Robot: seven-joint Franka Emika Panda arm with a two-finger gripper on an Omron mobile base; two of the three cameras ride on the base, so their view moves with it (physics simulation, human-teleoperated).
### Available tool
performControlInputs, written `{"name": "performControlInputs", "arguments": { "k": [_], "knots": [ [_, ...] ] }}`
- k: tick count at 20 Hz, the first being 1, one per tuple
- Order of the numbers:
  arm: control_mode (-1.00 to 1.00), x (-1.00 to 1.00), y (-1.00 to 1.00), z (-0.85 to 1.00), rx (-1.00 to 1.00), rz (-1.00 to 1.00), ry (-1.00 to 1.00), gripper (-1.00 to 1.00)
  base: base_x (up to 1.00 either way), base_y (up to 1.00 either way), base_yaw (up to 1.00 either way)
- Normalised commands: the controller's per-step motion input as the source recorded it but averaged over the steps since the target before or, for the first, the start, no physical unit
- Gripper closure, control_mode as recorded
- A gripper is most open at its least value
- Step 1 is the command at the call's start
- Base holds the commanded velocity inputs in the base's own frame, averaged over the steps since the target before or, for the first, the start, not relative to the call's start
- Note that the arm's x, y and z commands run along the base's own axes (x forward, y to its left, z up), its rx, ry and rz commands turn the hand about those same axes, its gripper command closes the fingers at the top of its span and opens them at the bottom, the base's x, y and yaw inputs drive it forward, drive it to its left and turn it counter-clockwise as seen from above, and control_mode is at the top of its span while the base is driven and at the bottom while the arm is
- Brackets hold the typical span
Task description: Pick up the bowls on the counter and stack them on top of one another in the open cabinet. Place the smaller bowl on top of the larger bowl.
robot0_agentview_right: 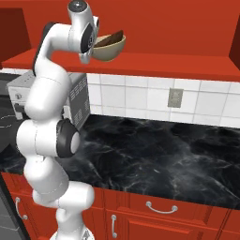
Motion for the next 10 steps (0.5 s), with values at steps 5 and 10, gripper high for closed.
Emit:
{"name": "performControlInputs", "arguments": {
  "k": [5,10],
  "knots": [
    [-1.0,0.38,0.0,0.0,0.0,0.0,0.02,1.0,0.0,0.0,0.0],
    [-1.0,0.39,0.0,0.0,0.0,0.0,0.01,1.0,0.0,0.0,0.0]
  ]
}}
